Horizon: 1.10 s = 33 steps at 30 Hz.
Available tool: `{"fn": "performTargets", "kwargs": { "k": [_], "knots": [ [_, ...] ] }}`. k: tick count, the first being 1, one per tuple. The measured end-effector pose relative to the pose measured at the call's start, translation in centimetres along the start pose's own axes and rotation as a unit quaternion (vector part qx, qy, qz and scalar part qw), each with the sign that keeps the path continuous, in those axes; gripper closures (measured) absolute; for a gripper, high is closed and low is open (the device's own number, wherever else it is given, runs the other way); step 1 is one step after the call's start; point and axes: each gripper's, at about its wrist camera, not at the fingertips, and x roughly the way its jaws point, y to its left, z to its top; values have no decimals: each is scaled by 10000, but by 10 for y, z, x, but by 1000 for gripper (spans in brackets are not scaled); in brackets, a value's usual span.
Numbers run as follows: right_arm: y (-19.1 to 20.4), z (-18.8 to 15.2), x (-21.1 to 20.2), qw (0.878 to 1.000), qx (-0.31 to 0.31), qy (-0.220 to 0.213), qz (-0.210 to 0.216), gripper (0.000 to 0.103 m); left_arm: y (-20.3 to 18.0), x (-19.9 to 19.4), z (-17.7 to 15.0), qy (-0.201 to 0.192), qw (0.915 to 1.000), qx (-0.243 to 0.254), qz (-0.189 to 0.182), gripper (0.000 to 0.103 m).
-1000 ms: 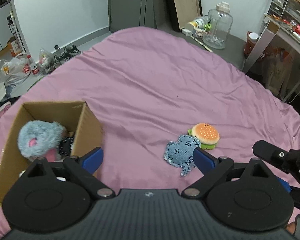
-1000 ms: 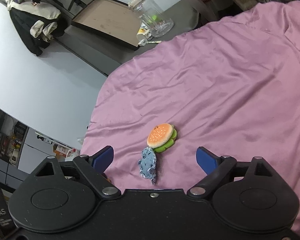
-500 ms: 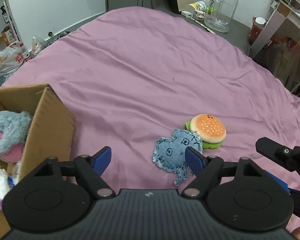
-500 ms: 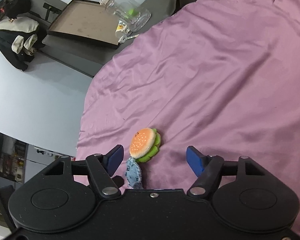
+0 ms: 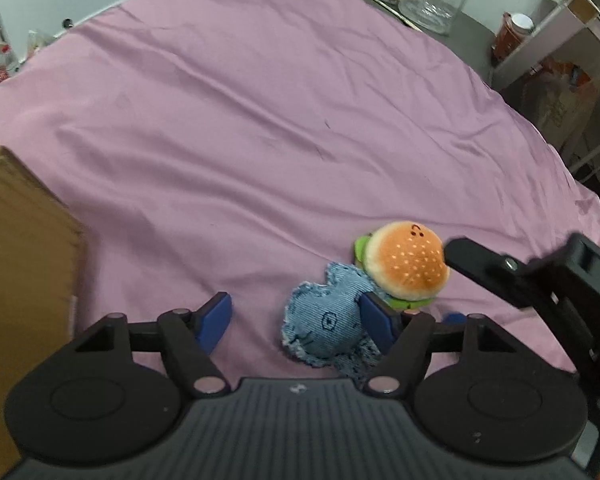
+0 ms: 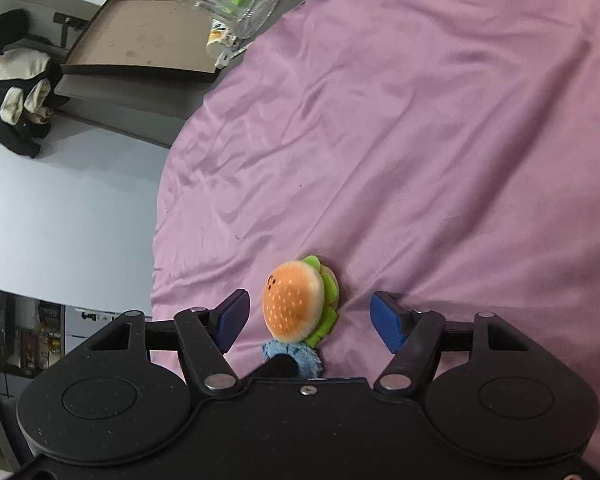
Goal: Organize soft objects
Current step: 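Close the left gripper on the denim octopus while the right gripper grasps the burger plush, then carry the octopus with the left gripper while the right gripper carries the burger to the box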
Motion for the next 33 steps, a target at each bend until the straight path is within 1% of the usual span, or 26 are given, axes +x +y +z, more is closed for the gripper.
{"fn": "performTargets", "kwargs": {
  "k": [4,6,9,10,11,12,13,14,17,20,23,26,28,33],
  "knots": [
    [-2,2,8,10000,34,20,-28,42,-10,7,2,62,9995,310,-24,36],
    [-2,2,13,10000,-4,36,-59,42,-13,10,3,99,9992,398,-3,39],
    [1,3,16,9999,-107,55,-52,42,-21,12,1,71,9974,706,94,44],
    [1,3,17,9999,-133,67,-46,43,-22,11,1,66,9970,771,93,48],
    [2,4,17,9998,-163,76,-48,47,-23,11,1,76,9969,783,61,52],
    [3,4,18,9997,-218,90,-73,51,-24,11,1,90,9970,771,30,54],
    [4,4,19,9995,-277,116,-101,63,-23,12,2,102,9971,757,9,57],
    [3,4,21,9993,-311,155,-127,71,-22,11,2,113,9972,733,-24,61],
    [2,2,20,9990,-390,164,-142,76,-21,8,4,167,9978,625,-111,71],
    [4,1,14,9989,-416,160,-116,78,-20,3,5,207,9984,497,-152,77],
    [5,-1,2,9989,-446,107,-129,80,-22,-7,6,204,9988,441,-94,81],
    [7,-2,-11,9985,-511,-37,-196,80,-24,-24,4,71,9987,481,-176,88],
    [7,-5,-21,9982,-541,-92,-241,80,-24,-36,1,-34,9988,447,-192,88],
    [19,-15,-51,9954,-842,-263,-366,80,-28,-63,-9,-244,9985,451,-188,88]
  ]
}}
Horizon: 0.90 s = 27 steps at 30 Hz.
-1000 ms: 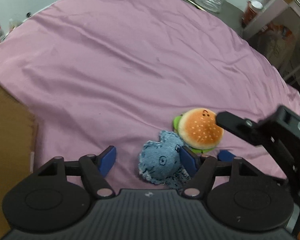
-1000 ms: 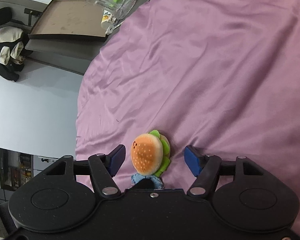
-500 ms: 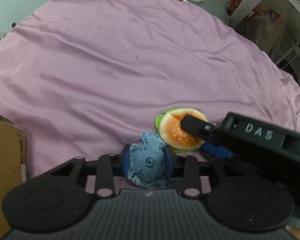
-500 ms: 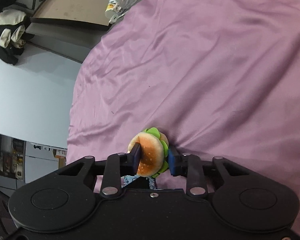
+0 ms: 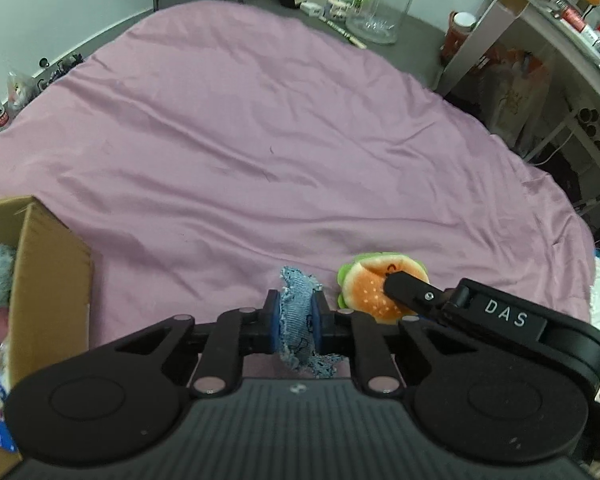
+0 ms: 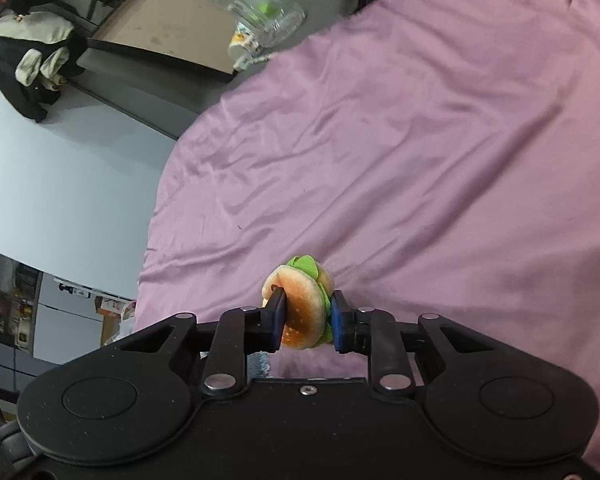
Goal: Organize soft objects
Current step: 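Carry the octopus with the left gripper while the right gripper carries the burger to the box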
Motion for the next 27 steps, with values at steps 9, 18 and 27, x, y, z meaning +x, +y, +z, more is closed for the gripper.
{"fn": "performTargets", "kwargs": {
  "k": [9,18,27],
  "knots": [
    [28,-5,-45,9982,-465,-327,-193,80,3,-50,-8,-388,9992,-19,-18,88],
    [68,-7,-83,9949,-786,-617,-166,80,28,-98,-11,-801,9965,-239,-91,88],
    [106,-29,-107,9905,-1118,-791,-80,79,58,-139,-18,-1210,9917,-388,-188,88]
  ]
}}
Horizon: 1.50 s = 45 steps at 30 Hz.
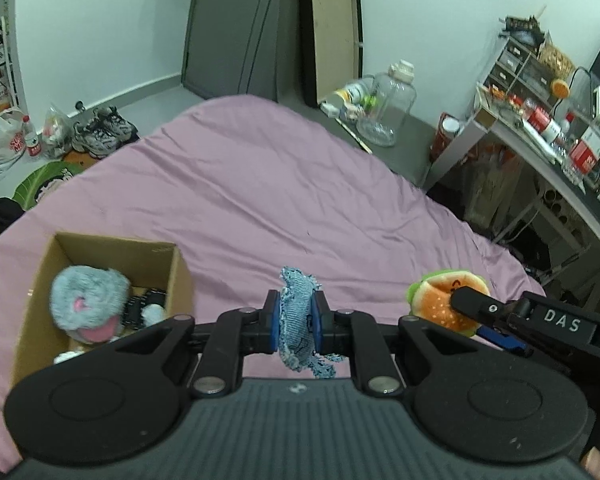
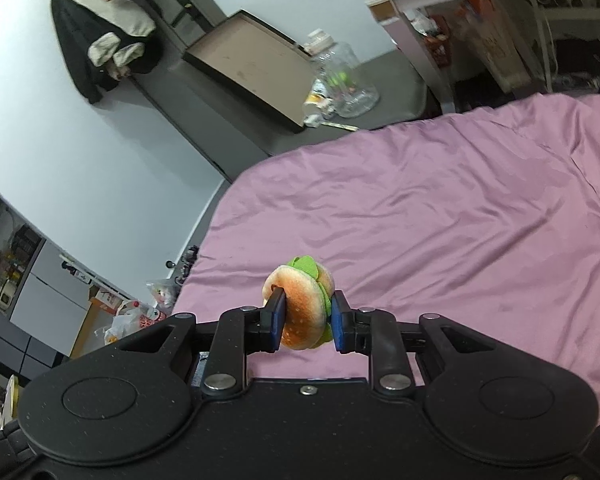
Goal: Organize soft objects
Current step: 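Carry the octopus with the left gripper while the right gripper carries the burger to the box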
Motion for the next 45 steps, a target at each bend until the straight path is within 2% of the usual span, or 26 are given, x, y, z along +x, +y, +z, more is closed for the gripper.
{"fn": "performTargets", "kwargs": {
  "k": [10,17,33,45],
  "knots": [
    [40,-19,-19,9994,-321,-142,8,79,51,-32,-5,-250,9992,-303,-62,88],
    [74,-35,-20,9977,-628,-244,67,77,100,-47,-8,-341,9978,-574,-9,88],
    [140,-76,3,9926,-1164,67,351,78,179,-54,-17,-314,9945,-992,113,88],
    [166,-104,25,9838,-1616,683,381,76,206,-44,-20,-198,9932,-1141,94,88]
  ]
}}
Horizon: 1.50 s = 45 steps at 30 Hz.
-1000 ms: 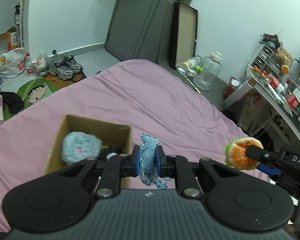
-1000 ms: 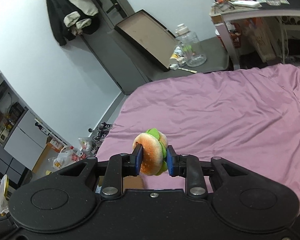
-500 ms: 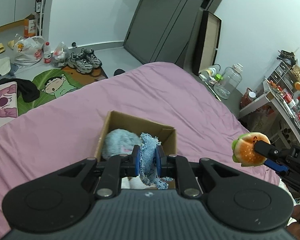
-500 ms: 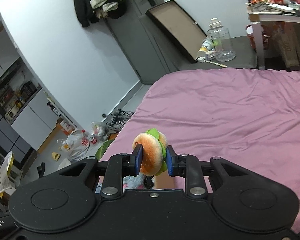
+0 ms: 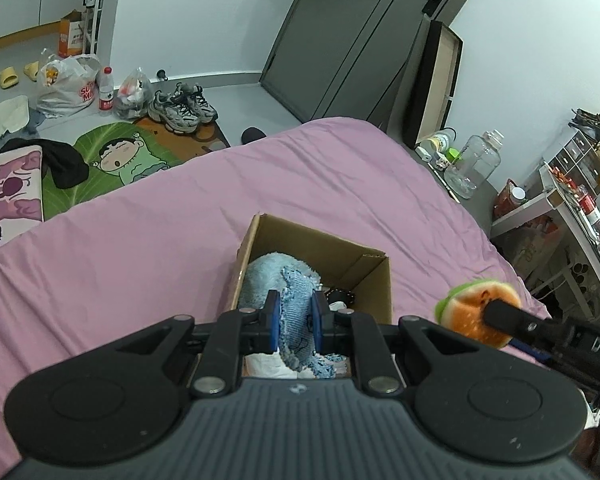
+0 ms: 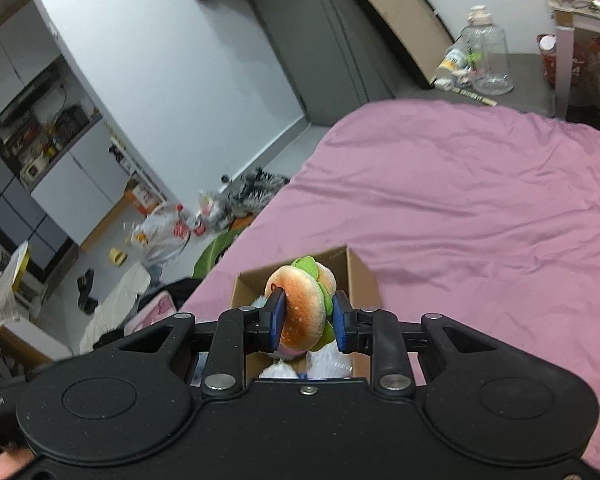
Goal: Organize soft objects
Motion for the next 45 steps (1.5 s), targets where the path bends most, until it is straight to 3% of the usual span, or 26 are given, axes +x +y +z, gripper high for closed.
{"fn": "performTargets", "kwargs": {
  "k": [8,17,19,22,34,39,41,45],
  "knots": [
    [12,-22,20,9987,-220,456,43,75,5,5,-3,66,10000,-22,37,88],
    [5,-30,24,9986,-126,522,25,74,3,14,-12,216,9997,-25,79,88],
    [2,-29,24,9986,-91,510,53,71,0,15,-14,244,9997,23,81,88],
    [-2,-27,22,9988,-71,484,22,58,-5,17,-16,298,9995,52,71,88],
    [-30,-18,7,9994,207,292,-29,51,-28,35,-27,613,9973,345,186,87],
    [-43,-14,-2,9993,322,192,-34,51,-35,35,-22,719,9963,310,350,78],
    [-47,-13,-5,9992,366,164,-19,51,-39,30,-20,652,9968,348,301,69],
    [-52,-12,-11,9992,383,118,68,50,-49,21,-19,524,9968,441,415,65]
  ]
}}
